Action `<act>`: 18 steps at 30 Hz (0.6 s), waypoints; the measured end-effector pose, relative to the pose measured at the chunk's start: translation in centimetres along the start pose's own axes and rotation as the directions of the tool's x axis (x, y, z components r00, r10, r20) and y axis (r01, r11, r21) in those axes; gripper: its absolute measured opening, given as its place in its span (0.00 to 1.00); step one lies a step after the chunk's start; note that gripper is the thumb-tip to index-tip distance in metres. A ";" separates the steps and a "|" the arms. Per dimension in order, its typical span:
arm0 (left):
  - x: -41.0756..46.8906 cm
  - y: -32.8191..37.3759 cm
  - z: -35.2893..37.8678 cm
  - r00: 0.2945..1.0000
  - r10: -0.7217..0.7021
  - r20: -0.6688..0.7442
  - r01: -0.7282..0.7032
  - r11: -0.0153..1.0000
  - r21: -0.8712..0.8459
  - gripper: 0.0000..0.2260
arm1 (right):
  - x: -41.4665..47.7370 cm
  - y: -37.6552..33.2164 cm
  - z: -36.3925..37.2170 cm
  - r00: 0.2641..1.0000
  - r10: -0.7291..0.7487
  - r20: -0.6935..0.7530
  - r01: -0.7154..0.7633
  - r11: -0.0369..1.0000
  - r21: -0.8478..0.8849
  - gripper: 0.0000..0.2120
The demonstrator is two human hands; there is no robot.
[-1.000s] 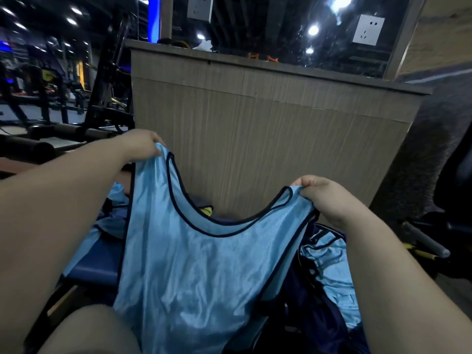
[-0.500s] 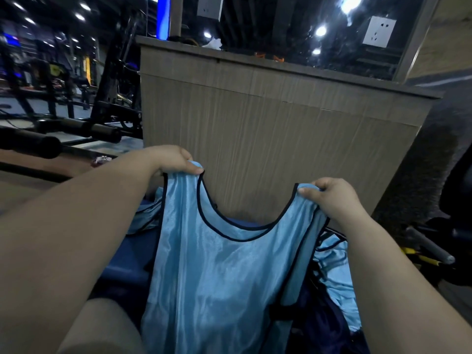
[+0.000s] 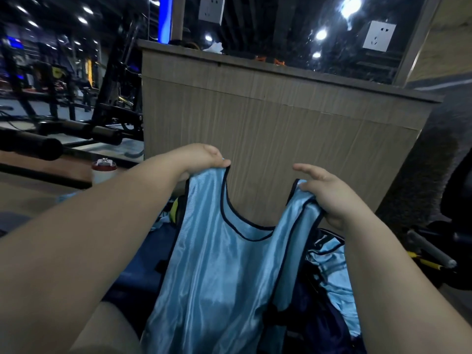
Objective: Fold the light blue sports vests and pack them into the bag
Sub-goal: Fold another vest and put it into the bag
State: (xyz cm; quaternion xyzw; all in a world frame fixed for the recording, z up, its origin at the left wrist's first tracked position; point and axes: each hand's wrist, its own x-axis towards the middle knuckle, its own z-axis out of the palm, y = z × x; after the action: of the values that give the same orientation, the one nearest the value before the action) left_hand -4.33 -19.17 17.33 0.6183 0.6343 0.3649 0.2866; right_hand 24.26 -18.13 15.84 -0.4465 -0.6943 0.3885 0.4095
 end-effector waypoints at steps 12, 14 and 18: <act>0.0 3.4 6.7 0.988 0.153 -0.029 -0.156 0.961 -0.229 0.01 | 0.3 -2.5 6.2 0.994 0.063 -0.084 -0.052 0.991 0.122 0.18; 0.1 3.4 6.7 0.982 0.181 -0.053 -0.188 0.958 -0.218 0.07 | 0.0 -2.9 6.3 0.994 0.085 -0.064 -0.068 0.969 0.239 0.20; -0.6 3.1 5.9 0.968 0.230 0.100 -0.196 0.943 -0.271 0.27 | -0.8 -3.2 5.7 0.996 0.073 0.056 -0.090 0.880 0.466 0.31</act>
State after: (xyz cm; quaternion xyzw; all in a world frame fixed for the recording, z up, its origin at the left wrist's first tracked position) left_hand 2.36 -19.24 16.46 0.6631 0.4905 0.4323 0.3644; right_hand 18.23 -20.79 16.47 -0.3564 -0.5682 0.5693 0.4755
